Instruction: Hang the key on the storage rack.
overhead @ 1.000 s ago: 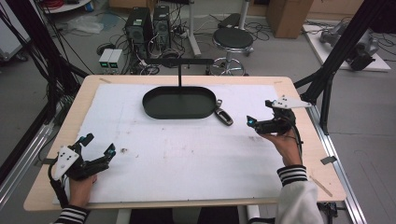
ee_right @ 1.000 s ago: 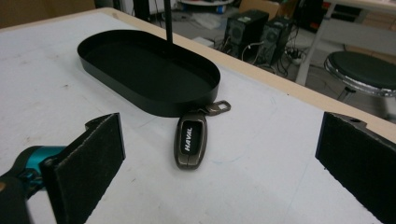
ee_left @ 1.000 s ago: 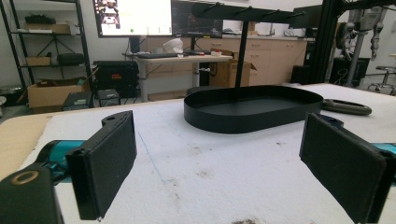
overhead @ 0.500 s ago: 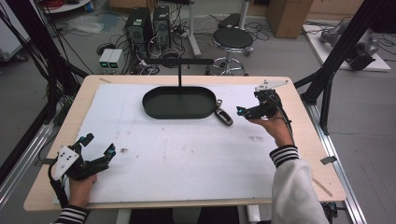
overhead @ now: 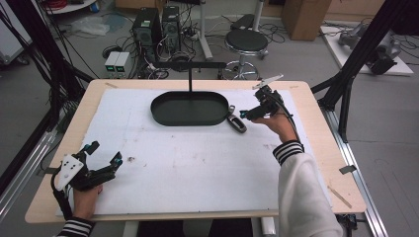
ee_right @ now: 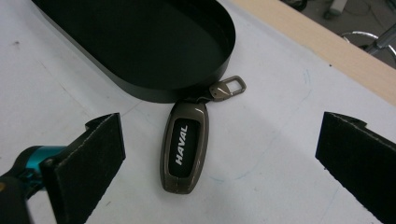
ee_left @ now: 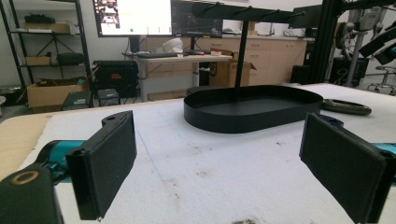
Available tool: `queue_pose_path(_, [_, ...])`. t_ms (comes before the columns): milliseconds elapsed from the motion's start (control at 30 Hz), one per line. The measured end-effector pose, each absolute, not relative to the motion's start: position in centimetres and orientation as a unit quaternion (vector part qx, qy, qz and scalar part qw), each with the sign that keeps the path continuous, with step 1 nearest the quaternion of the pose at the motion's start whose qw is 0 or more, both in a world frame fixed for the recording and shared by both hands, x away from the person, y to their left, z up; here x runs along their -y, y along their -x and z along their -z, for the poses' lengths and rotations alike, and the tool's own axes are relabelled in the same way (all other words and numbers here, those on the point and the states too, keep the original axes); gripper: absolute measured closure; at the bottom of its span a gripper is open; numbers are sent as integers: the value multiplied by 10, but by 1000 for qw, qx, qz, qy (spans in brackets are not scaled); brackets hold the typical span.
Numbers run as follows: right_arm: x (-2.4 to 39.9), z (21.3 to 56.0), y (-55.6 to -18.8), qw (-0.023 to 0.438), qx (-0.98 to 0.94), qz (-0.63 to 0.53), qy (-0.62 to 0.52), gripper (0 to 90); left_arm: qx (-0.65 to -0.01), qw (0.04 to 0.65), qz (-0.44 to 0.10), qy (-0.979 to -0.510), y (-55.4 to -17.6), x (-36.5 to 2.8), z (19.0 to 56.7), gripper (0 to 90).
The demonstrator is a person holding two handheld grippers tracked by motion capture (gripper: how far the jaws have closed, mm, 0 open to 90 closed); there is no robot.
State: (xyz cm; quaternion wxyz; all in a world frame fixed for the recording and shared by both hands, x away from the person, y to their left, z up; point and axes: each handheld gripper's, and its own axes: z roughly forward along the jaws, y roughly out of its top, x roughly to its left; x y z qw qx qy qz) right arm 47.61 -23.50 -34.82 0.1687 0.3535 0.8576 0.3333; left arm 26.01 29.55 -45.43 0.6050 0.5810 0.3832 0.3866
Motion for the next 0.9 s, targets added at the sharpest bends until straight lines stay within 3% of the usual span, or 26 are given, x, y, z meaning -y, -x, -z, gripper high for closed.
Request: queue_pose_path(900, [190,377,-509,110,-913,-218,-327,5,-383,604,-387,-582,-260,-295,454,114])
